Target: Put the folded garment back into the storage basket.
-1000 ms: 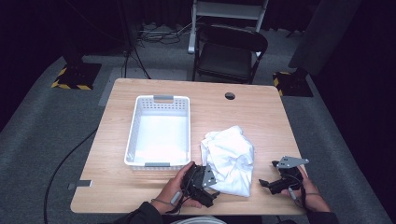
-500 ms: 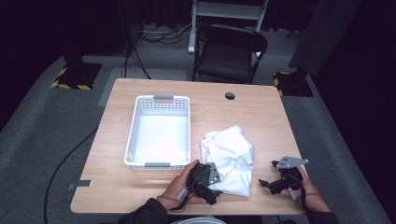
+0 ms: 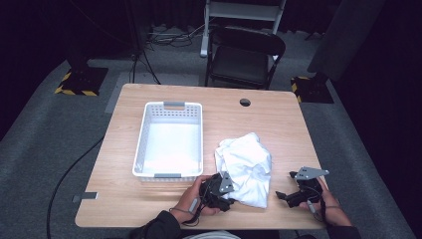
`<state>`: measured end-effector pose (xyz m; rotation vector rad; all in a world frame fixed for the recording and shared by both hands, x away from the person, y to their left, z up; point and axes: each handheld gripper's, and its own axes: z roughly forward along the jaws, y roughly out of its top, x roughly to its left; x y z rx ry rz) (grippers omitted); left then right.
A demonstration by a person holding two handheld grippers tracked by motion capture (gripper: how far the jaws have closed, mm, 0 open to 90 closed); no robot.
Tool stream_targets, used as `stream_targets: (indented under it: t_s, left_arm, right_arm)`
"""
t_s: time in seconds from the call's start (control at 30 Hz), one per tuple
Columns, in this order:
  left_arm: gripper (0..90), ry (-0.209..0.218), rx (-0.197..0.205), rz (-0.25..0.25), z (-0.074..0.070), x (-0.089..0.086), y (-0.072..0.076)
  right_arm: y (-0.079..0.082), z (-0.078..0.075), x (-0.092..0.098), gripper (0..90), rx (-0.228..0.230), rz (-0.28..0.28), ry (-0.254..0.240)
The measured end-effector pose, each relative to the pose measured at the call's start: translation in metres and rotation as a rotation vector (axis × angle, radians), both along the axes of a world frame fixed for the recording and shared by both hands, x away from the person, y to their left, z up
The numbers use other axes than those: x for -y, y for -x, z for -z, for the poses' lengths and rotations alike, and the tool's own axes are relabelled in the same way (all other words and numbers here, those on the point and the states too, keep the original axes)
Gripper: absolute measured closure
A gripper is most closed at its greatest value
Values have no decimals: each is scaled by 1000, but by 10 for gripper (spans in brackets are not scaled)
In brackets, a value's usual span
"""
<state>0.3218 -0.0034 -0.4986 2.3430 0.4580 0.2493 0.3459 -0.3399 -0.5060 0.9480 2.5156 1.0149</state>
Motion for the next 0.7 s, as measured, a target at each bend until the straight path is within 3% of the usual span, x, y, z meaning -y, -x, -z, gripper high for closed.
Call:
stream_targets:
  t_s: [0.1,0.3,0.7]
  left_arm:
    - [548,0,16,6,-1,1,3]
    - [685,-9,35,11,-1,1,5]
    - [721,2,20,7,0,0,4]
  right_arm:
    - [0,0,0,2,0,0,0]
    - [0,0,0,1,0,0,-1]
    - [-1,-1,-1,2,-12,2,14]
